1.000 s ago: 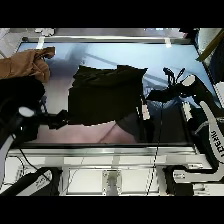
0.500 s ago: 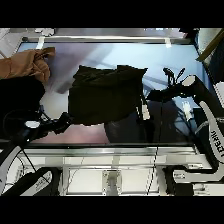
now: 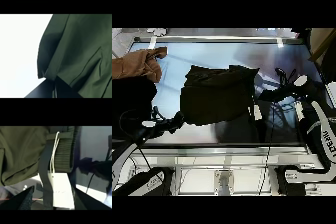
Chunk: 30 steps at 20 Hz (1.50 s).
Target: Fold the clothes and pants, and hang the long-sleeved shirts on hangers.
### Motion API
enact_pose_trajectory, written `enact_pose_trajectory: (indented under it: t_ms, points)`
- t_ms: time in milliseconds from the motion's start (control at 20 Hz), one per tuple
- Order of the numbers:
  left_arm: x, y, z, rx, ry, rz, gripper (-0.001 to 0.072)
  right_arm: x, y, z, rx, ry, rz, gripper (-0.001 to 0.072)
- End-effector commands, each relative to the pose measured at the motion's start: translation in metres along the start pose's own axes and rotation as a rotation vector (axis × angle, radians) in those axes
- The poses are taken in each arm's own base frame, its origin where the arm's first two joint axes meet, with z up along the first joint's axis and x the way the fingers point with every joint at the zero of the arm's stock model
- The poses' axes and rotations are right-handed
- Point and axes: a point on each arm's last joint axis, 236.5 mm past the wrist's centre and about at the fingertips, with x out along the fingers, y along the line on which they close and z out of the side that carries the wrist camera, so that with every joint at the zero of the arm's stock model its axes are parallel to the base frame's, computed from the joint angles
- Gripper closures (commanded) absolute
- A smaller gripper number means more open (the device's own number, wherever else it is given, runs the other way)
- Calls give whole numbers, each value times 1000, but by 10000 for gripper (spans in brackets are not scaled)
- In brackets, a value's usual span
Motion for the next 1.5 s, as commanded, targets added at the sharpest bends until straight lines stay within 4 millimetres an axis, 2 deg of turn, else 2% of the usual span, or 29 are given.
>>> enact_pose_trajectory:
  t_ms: [0, 200, 350, 450, 600, 650, 750, 800, 950, 1050, 1150, 1200, 1300, 1450]
  points:
    - [0, -1, 3, 13, -13, -2, 697, 7, -9, 9, 16, -48, -23, 184]
    - [-3, -5, 4, 20, -20, -14, 697, 45, -12, -4, 164, -6, 47, 182]
    - [-6, -8, 5, 41, -28, -22, 697, 73, -6, 4, 216, -25, 149, 182]
    - [-6, -9, 6, 42, -29, -23, 697, 85, -13, 8, 228, -46, 144, 183]
    - [-6, -9, 6, 42, -29, -23, 697, 89, -19, 9, 214, -55, 128, 193]
    - [-6, -9, 6, 45, -29, -23, 697, 88, -16, 7, 189, -46, 138, 281]
    - [-6, -9, 6, 93, -31, -23, 698, 86, -3, -8, 131, 17, 187, 640]
    - [-7, -10, 7, 120, -35, -25, 698, 82, 6, -19, 111, 65, 219, 699]
    - [-26, -24, 16, 226, -44, -44, 699, 53, 26, -50, 21, 194, 257, 699]
    - [-50, -44, 23, 317, -44, -74, 699, 18, 40, -57, -63, 205, 244, 699]
    - [-77, -61, 22, 428, -32, -90, 700, -23, 56, -55, -118, 158, 213, 699]
    - [-92, -67, 20, 484, -32, -84, 700, -42, 66, -57, -135, 138, 203, 699]
    - [-126, -78, 18, 577, -59, -59, 700, -81, 83, -73, -197, 132, 186, 700]
    - [-189, -88, 38, 680, -226, 57, 700, -122, 99, -107, -202, 177, 159, 699]
